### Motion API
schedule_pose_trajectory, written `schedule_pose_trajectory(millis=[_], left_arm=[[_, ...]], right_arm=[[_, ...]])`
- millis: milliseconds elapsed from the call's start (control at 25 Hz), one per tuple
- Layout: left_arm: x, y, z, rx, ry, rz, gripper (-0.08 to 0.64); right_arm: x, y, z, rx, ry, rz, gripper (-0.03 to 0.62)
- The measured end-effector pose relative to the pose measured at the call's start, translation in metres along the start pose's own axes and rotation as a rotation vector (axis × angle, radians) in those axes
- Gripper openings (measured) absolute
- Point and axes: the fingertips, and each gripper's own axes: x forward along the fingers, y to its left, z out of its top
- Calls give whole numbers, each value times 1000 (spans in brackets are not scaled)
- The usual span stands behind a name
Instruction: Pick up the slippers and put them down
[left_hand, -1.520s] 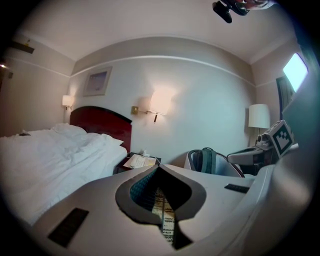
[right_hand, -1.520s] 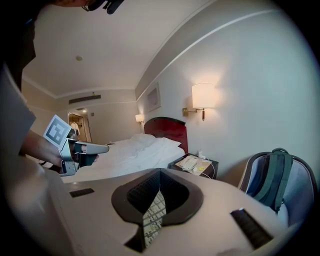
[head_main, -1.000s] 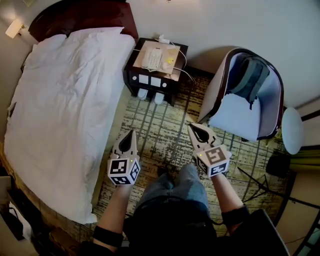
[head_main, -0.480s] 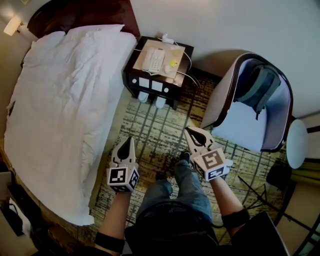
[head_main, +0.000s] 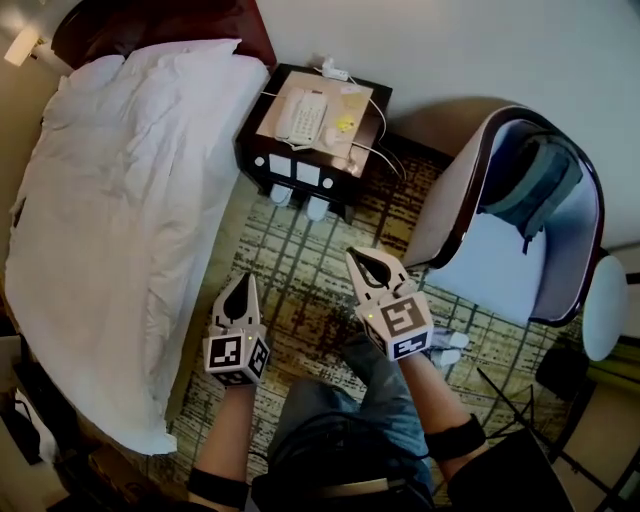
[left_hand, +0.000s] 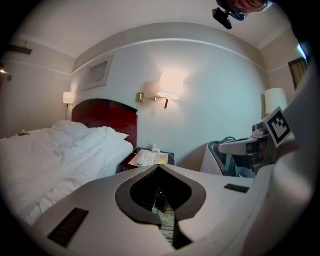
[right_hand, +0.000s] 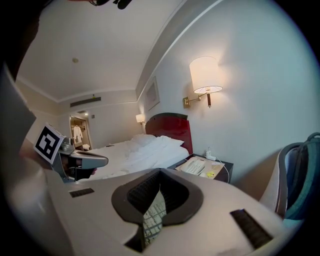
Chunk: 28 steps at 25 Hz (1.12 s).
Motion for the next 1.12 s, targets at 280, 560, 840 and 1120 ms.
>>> schedule_pose_trajectory(millis=[280, 560, 840, 1120], left_arm=[[50, 5, -69, 33, -64, -35, 0], [124, 29, -167, 53, -131, -6, 0], [212, 55, -262, 127, -170, 1, 0], [278, 75, -348, 141, -166, -79, 0]], right_arm=[[56, -6, -73, 22, -43, -13, 14], [138, -23, -164, 45, -119, 16, 14], [228, -60, -253, 12, -186, -14, 14], [282, -78, -336, 45, -238, -105, 14]])
